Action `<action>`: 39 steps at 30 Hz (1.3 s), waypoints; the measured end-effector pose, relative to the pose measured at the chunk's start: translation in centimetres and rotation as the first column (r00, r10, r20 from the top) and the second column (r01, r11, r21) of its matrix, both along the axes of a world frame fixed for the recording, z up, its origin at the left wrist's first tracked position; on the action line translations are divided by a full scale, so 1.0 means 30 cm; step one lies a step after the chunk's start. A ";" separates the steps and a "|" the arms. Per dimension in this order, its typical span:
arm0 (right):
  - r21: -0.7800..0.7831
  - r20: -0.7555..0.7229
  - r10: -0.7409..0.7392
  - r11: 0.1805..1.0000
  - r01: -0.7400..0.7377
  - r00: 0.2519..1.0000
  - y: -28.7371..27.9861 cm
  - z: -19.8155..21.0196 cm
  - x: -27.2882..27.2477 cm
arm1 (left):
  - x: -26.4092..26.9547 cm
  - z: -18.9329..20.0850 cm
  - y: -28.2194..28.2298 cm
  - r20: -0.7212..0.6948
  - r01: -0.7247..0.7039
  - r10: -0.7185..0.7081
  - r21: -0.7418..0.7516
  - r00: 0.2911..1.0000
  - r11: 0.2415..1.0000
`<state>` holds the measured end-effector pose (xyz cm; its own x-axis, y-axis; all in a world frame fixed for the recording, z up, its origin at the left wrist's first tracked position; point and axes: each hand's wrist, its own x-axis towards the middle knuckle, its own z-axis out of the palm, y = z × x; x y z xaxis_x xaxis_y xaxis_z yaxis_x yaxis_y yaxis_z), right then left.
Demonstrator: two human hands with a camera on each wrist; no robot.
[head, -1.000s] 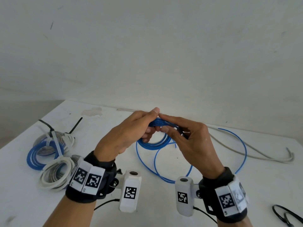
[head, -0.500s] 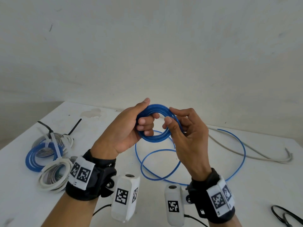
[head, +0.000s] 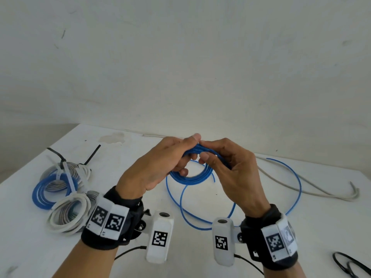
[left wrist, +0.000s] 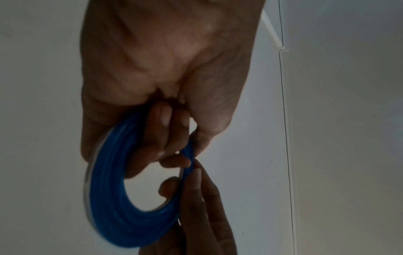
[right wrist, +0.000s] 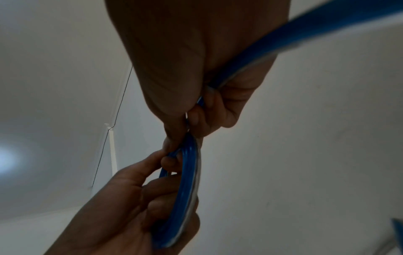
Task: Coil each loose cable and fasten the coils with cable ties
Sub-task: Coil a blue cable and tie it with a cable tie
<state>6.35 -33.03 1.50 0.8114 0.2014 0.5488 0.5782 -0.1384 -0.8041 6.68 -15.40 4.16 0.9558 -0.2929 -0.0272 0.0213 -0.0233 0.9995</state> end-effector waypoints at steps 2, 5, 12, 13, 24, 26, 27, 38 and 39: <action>0.048 -0.005 -0.010 0.999 0.010 1.000 0.011 0.004 -0.005 | 0.001 0.006 -0.008 0.010 -0.071 0.071 -0.055 0.997 0.996; 0.162 -0.010 -0.071 0.984 0.072 0.997 0.037 0.000 -0.011 | 0.007 0.026 0.003 -0.059 -0.196 0.187 -0.275 0.981 0.941; 0.292 -0.011 -0.098 0.952 0.097 0.995 0.090 -0.010 -0.031 | 0.000 0.025 -0.019 -0.133 -0.242 0.203 -0.575 0.970 0.782; 0.284 -0.009 -0.088 0.955 0.087 0.996 0.082 -0.002 -0.031 | -0.001 0.026 -0.020 -0.127 -0.224 0.185 -0.562 0.975 0.796; -0.072 -0.038 0.075 0.994 -0.077 0.996 -0.040 0.033 -0.009 | -0.015 0.010 -0.004 0.047 0.042 -0.043 0.042 0.998 0.998; -0.109 -0.019 0.058 0.992 -0.060 0.998 -0.048 0.031 -0.005 | -0.017 0.011 0.016 0.082 0.071 -0.076 0.065 0.994 0.995; -0.127 -0.012 0.047 0.991 -0.048 0.999 -0.049 0.027 -0.002 | -0.016 0.010 0.023 0.076 0.084 -0.087 0.041 0.993 0.996; 0.127 -0.080 -0.041 0.991 0.051 0.996 -0.012 0.045 -0.026 | 0.009 0.027 0.014 -0.038 -0.085 0.076 -0.409 0.996 0.909; 0.157 -0.089 -0.039 0.986 0.053 0.995 -0.008 0.044 -0.026 | 0.011 0.032 0.021 -0.040 -0.101 0.093 -0.457 0.995 0.884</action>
